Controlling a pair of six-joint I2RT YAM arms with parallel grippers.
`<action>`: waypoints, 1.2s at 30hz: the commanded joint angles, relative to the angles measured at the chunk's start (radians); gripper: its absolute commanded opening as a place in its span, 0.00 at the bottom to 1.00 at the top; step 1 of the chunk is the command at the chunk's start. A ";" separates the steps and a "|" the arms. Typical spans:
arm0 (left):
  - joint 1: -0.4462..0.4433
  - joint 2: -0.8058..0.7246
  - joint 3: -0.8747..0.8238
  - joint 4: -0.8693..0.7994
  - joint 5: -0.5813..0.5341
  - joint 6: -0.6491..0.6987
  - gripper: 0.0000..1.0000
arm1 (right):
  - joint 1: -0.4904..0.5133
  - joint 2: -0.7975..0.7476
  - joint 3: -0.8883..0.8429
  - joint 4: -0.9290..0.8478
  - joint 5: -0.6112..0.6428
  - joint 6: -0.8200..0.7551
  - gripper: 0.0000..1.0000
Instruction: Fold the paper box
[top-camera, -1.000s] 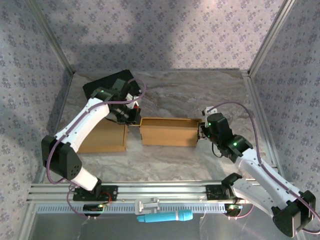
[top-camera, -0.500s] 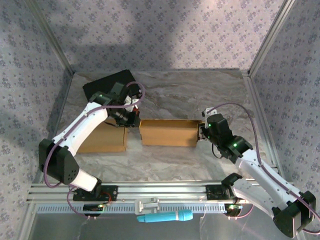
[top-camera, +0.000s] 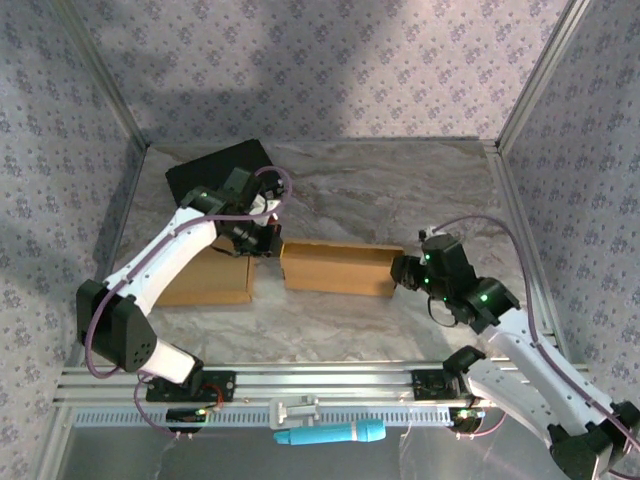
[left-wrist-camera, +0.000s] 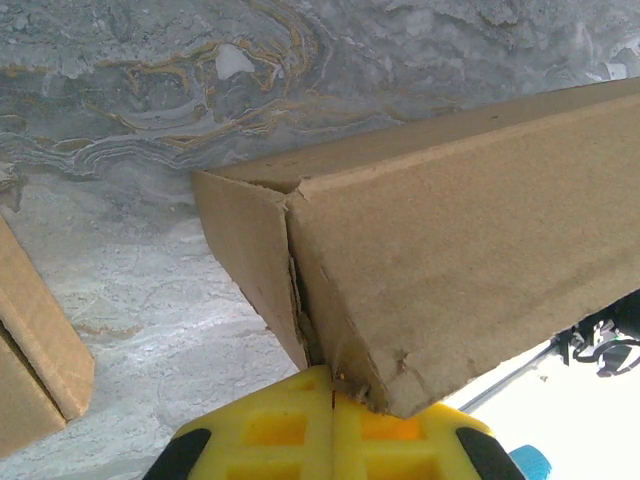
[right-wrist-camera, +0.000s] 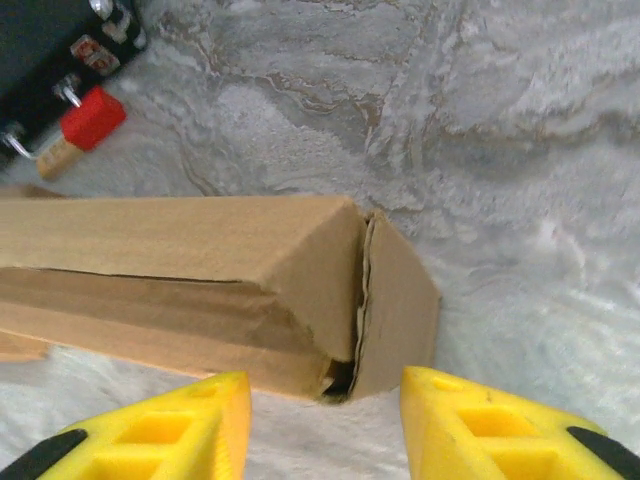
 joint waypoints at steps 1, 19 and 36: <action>-0.012 -0.017 -0.022 -0.005 -0.023 -0.024 0.00 | -0.017 -0.023 0.067 -0.044 -0.045 0.149 0.47; -0.031 -0.079 -0.073 0.047 -0.081 -0.099 0.00 | -0.216 0.113 0.156 -0.033 -0.357 1.052 0.70; -0.045 -0.068 -0.062 0.063 -0.089 -0.123 0.00 | -0.314 0.022 0.140 -0.303 -0.456 1.027 0.70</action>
